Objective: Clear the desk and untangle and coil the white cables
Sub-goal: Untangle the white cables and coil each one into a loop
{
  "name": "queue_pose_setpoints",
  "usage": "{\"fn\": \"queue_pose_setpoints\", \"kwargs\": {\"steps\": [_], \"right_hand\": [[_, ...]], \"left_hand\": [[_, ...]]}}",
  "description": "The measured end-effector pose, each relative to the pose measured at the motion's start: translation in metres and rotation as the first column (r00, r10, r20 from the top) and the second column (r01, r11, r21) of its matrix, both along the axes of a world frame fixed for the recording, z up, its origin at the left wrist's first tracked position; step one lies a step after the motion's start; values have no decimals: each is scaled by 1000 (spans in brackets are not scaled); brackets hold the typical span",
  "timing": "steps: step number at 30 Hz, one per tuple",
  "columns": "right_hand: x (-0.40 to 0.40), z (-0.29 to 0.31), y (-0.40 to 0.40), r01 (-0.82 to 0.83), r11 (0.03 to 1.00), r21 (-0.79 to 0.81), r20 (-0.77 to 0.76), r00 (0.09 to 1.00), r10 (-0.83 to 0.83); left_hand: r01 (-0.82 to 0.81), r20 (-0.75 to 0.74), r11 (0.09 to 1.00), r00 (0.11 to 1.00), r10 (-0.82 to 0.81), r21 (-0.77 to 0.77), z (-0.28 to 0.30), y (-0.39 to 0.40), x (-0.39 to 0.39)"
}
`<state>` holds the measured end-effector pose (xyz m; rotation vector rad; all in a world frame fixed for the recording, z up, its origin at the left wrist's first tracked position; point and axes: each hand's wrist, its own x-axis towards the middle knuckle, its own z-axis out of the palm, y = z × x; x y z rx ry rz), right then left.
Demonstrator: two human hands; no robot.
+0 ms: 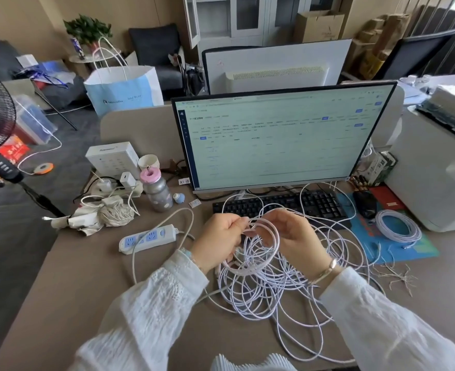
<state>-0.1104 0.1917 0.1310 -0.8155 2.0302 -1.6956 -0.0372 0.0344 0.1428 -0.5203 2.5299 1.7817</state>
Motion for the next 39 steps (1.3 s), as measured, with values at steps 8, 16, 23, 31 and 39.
{"fn": "queue_pose_setpoints", "kwargs": {"steps": [8, 16, 23, 31, 39], "right_hand": [[-23, -3, 20, -32, 934, 355, -71, 996, 61], [-11, -6, 6, 36, 961, 274, -49, 999, -23], [-7, -3, 2, -21, 990, 136, 140, 990, 2], [-15, 4, 10, -15, 998, 66, 157, 988, 5], [-17, 20, 10, -181, 951, 251, 29, 983, 180]], "left_hand": [[30, -15, 984, 999, -33, -175, 3, -2, 3], [-72, -139, 955, 990, 33, -287, -6, -3, 1], [-74, -208, 953, 978, 12, -293, -11, 2, 4], [44, 28, 984, 998, -50, 173, 6, 1, 8], [87, -23, 994, 996, -85, 64, 2, 4, 6]]}}
